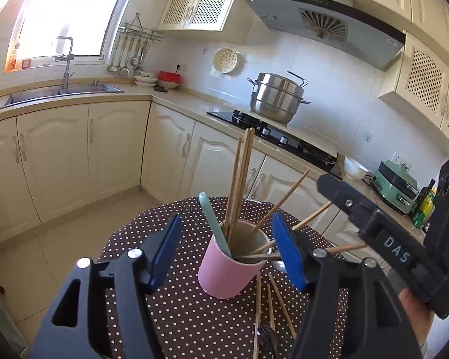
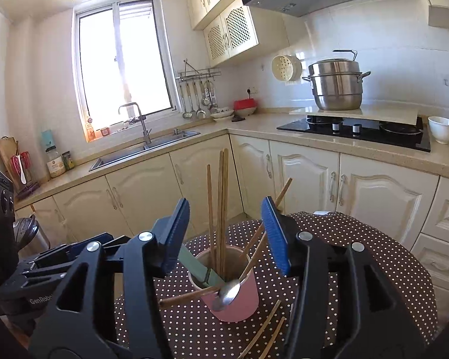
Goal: Organize utensils
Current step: 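Open both tools to drop the knife and spoon into the cup and withdraw, then lower both tools to the table and close each on a chopstick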
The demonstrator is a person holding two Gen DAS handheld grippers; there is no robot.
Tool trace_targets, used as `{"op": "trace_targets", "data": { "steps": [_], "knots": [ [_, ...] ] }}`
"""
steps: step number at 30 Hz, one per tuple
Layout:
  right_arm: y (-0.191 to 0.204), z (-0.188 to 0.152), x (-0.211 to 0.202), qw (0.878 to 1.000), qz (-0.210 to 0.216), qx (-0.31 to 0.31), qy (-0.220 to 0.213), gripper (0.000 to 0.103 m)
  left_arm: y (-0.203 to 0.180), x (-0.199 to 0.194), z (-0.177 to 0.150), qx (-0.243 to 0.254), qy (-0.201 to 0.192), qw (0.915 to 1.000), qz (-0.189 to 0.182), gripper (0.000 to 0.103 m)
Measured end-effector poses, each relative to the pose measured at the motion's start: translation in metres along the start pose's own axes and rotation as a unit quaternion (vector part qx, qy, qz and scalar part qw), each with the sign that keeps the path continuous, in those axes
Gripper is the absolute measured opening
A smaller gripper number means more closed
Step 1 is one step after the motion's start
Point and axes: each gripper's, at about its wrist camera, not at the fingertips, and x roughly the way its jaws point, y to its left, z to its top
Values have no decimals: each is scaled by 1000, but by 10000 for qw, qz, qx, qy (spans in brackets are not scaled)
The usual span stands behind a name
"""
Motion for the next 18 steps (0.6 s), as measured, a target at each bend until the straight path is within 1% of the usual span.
{"op": "trace_targets", "data": {
  "steps": [4,7,9,10,11,13,15,18],
  "knots": [
    [1,0,-17,9999,-103,-64,-28,51,-3,-5,-8,59,185,9998,-17,63],
    [1,-6,-32,9994,-273,-205,11,51,-7,-6,-17,97,397,9991,-73,64],
    [0,-13,-41,9987,-395,-317,60,52,-9,-3,-27,163,665,9976,-108,64],
    [0,-19,-47,9979,-487,-407,119,52,-11,1,-34,227,875,9958,-120,64],
    [-1,-24,-50,9972,-567,-457,167,52,-12,4,-40,290,1051,9940,-126,64],
    [-8,-37,-57,9959,-701,-465,332,52,-16,16,-55,401,1523,9874,-145,64],
    [-15,-52,-59,9944,-757,-428,601,52,-21,29,-74,498,2011,9781,-217,64],
    [-27,-78,-55,9907,-794,-359,1045,52,-27,41,-100,685,2430,9675,-154,64]
  ]
}}
